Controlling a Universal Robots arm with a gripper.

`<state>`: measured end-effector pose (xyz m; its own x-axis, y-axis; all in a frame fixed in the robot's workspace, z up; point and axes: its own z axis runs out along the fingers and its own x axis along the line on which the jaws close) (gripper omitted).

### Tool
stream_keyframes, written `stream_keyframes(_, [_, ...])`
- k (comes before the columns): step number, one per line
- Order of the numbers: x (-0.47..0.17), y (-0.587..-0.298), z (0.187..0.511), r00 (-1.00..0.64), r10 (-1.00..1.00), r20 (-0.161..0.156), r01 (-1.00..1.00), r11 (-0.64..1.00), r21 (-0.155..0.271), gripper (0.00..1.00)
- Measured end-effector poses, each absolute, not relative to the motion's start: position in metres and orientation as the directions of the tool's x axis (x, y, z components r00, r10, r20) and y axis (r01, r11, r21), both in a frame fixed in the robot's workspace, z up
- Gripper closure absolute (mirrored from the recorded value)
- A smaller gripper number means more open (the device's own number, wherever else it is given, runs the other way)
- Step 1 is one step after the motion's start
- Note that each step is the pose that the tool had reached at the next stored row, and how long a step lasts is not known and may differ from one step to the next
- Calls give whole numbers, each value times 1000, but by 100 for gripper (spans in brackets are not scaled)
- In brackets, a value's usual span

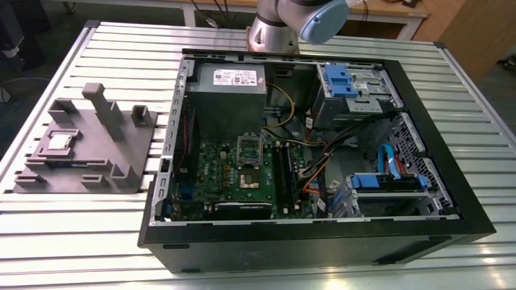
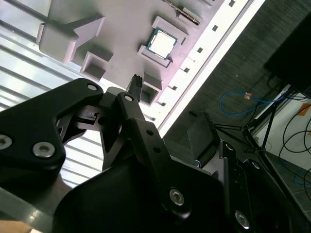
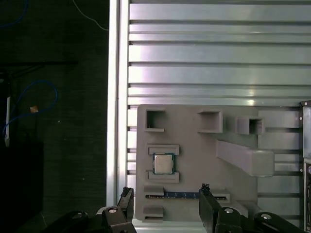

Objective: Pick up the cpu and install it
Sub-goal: 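Pick up the cpu and move it towards the insertion slot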

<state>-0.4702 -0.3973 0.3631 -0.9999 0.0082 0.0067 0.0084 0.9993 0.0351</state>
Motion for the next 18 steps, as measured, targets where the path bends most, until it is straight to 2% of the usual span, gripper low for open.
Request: stream_keyframes(18, [-470, -397, 359, -1000, 8, 9, 9, 999, 35, 36])
